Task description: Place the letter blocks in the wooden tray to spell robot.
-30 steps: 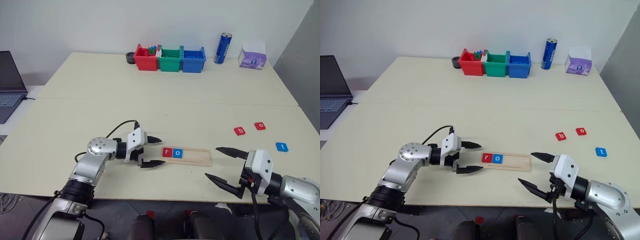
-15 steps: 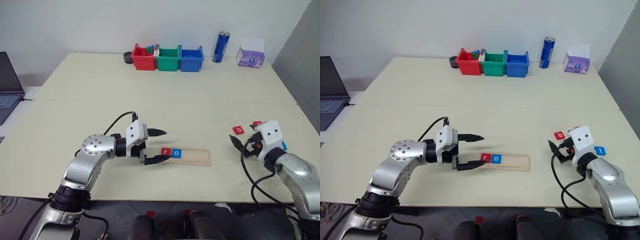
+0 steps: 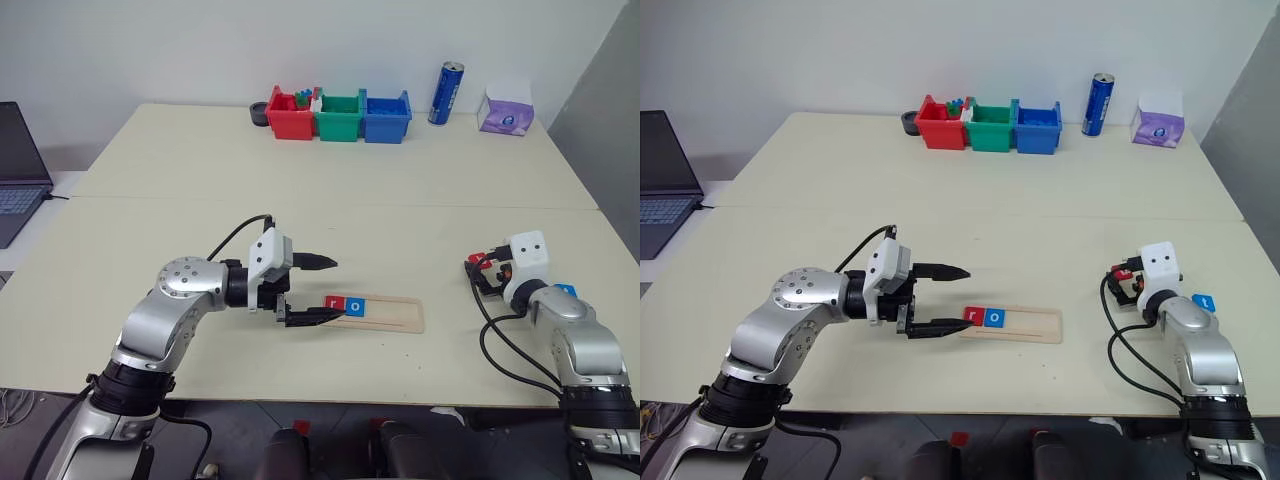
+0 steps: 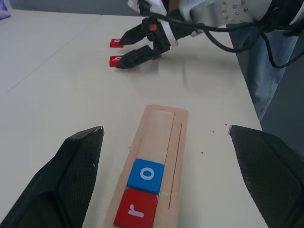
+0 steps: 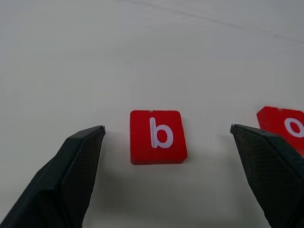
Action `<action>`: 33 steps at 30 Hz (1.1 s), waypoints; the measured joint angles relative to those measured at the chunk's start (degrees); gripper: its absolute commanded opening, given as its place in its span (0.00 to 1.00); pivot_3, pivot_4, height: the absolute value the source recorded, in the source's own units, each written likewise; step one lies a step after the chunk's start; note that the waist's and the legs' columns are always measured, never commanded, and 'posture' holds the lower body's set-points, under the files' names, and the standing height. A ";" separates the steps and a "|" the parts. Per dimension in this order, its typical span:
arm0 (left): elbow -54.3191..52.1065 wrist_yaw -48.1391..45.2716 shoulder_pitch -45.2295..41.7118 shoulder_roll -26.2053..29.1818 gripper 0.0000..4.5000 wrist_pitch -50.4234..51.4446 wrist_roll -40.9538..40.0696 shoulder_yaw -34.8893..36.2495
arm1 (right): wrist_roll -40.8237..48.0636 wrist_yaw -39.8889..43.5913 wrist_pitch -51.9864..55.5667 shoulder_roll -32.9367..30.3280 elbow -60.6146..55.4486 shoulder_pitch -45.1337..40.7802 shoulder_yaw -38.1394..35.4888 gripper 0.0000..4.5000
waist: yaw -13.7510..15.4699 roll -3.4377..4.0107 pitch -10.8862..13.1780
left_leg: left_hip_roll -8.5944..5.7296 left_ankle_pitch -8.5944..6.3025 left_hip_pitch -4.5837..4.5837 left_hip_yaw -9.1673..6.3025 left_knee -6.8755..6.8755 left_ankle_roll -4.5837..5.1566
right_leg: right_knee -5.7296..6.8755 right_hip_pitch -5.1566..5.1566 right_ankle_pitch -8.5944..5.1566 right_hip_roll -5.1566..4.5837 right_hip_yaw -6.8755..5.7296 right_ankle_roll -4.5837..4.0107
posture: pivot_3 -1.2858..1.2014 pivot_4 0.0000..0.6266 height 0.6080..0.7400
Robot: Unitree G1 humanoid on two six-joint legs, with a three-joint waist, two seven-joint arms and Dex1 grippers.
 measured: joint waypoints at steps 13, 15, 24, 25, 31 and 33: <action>6.38 3.03 -6.41 -4.44 0.99 -0.13 4.32 -4.34 | 0.17 0.84 -1.09 2.29 4.69 -3.34 -0.74 1.00 | -0.90 0.00 0.00 | 0.01 0.00 0.00 -0.02 -0.01 0.00 | 0.00 0.00 0.00 0.00 0.00 0.00 | 0.52 0.24 1.00; 6.89 2.54 -6.45 -4.49 0.99 -0.20 4.95 -5.03 | 0.56 0.70 -0.64 2.64 4.66 -3.34 -1.21 1.00 | -0.91 0.00 0.00 | 0.01 0.00 0.00 -0.02 -0.01 0.00 | 0.01 0.00 0.01 0.00 0.00 0.00 | 0.52 0.24 1.00; 7.72 0.26 -7.22 -4.47 1.00 -1.49 6.00 -5.70 | 1.31 0.68 0.94 3.60 3.85 -3.36 -1.43 0.41 | -0.83 0.00 0.00 | -0.01 0.00 -0.01 -0.02 0.01 0.00 | 0.03 0.01 0.01 -0.02 -0.01 0.00 | 0.52 0.24 1.00; 7.77 -0.09 -7.39 -4.47 1.00 -1.56 6.08 -5.70 | 1.27 0.47 1.06 3.65 3.68 -3.35 -1.43 0.33 | -0.83 0.00 0.00 | -0.02 0.00 -0.01 -0.01 0.01 0.00 | 0.02 0.01 0.01 -0.02 -0.01 0.00 | 0.52 0.24 1.00; 7.67 -2.92 -6.65 -2.48 1.00 -2.60 6.18 -5.70 | 0.37 -3.99 4.98 4.36 -4.06 0.51 -1.85 0.32 | -0.85 0.02 0.00 | 0.00 0.00 -0.04 -0.04 -0.07 0.00 | 0.01 -0.04 0.00 -0.02 -0.03 0.01 | 0.52 0.24 1.00; 7.61 -4.17 -5.69 -1.37 1.00 -2.90 6.18 -5.70 | 0.56 -5.76 9.30 5.15 -10.83 3.55 -2.27 0.32 | -0.89 0.05 0.02 | 0.01 0.00 -0.13 -0.03 -0.09 0.00 | 0.03 -0.17 0.00 -0.02 -0.01 0.01 | 0.52 0.24 1.00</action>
